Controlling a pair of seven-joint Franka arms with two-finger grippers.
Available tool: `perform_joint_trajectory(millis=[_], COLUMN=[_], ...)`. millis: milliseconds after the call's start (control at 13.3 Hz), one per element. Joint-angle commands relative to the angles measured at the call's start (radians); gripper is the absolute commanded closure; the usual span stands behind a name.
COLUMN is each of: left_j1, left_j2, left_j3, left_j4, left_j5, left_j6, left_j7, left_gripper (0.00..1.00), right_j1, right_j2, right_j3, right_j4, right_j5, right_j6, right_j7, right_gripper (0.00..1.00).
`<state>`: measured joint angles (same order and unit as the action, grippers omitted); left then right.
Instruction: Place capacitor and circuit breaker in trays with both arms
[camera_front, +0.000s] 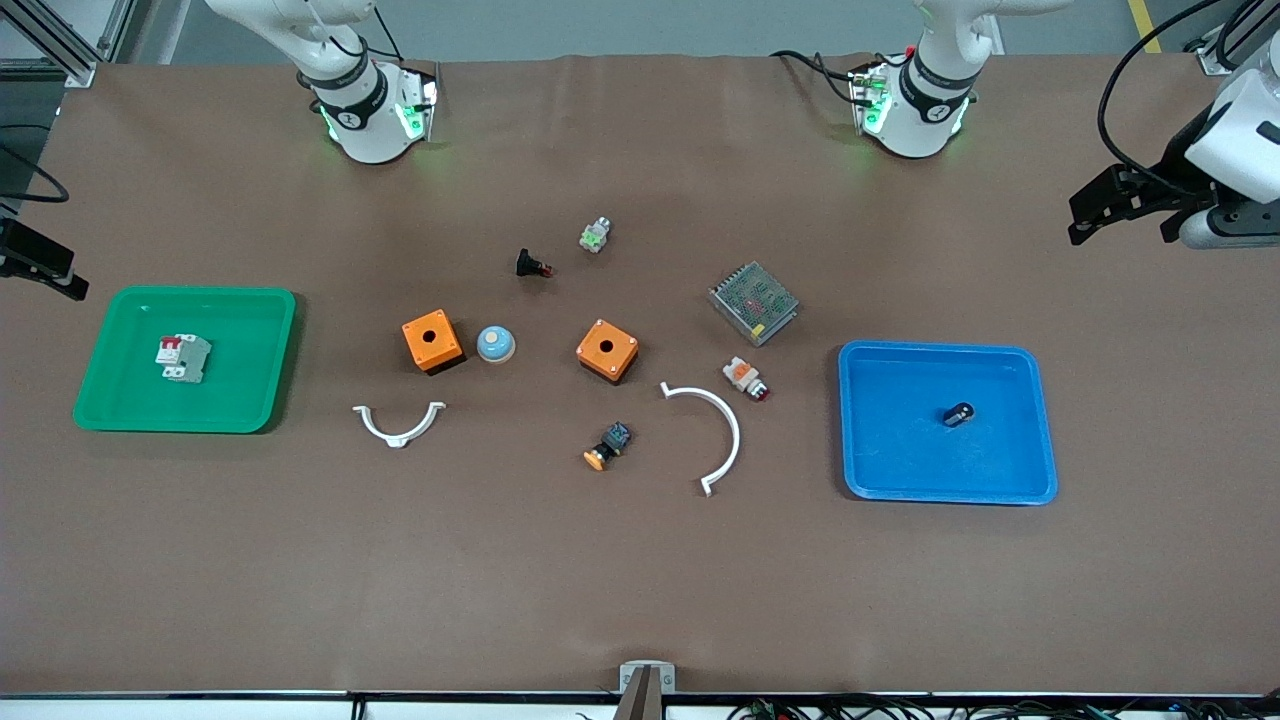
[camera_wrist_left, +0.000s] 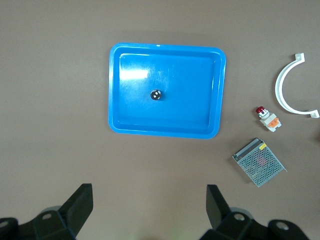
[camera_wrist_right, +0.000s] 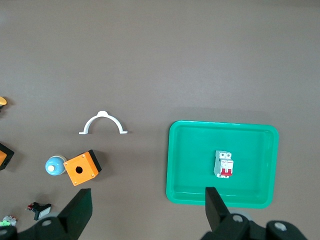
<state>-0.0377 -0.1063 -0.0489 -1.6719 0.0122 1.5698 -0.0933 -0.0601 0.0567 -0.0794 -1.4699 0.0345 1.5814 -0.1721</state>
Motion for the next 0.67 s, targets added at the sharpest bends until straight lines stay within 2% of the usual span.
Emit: perform_joint_trajectory(millis=[0, 600], left_j1=[-0.004, -0.002], left_j2=[0.013, 0.008], left_j3=[0.006, 0.007], left_j4=[0.034, 0.046], left_j5=[0.0, 0.0], left_j6=[-0.039, -0.056], left_j7=[0.015, 0.017], left_gripper=[0.0, 0.0], right_j1=[-0.027, -0.024], right_j2=[0.011, 0.011], right_j3=[0.026, 0.026], right_j4=[0.028, 0.037], right_j5=[-0.021, -0.021], right_j6=[-0.017, -0.014], right_j7=[0.0, -0.001], right_gripper=[0.0, 0.0])
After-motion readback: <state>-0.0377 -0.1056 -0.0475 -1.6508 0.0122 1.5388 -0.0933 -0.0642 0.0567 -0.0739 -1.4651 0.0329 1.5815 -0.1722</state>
